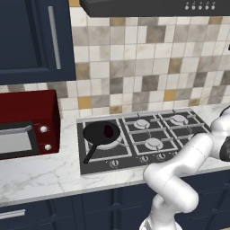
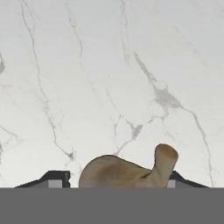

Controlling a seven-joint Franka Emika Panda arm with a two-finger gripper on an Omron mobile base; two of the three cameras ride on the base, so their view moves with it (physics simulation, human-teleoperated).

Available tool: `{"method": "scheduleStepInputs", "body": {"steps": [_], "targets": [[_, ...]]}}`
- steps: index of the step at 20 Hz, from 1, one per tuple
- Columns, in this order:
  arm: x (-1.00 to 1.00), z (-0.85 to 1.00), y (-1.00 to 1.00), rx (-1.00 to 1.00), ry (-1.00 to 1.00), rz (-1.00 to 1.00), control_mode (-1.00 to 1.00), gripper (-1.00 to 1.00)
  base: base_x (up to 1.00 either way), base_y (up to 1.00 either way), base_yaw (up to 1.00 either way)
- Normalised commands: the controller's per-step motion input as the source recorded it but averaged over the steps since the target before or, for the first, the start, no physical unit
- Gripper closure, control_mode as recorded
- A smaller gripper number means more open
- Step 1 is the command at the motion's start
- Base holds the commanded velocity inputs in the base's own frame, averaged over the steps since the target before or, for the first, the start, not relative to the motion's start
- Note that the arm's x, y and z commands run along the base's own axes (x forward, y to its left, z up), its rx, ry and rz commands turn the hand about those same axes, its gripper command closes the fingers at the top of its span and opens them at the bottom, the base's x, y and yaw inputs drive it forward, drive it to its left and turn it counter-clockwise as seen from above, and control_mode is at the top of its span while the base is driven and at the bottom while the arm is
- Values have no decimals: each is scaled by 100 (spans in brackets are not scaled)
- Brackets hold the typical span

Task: Put the garlic and eggplant in the pan. Then turn on the front left burner and set the heat to medium.

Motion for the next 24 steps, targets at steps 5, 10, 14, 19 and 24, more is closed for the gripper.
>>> {"method": "scheduleStepInputs", "body": {"steps": [5,10,14,19,24], "targets": [[0,-5,3,0,-6,0,-100,100,0,0,0],[-34,3,54,-2,-23,0,-100,100,0,0,0],[-35,13,100,-8,-28,0,-100,100,0,0,0],[-17,10,100,-9,-22,0,-100,100,0,0,0],[-6,8,100,-11,-18,0,-100,100,0,0,0]]}}
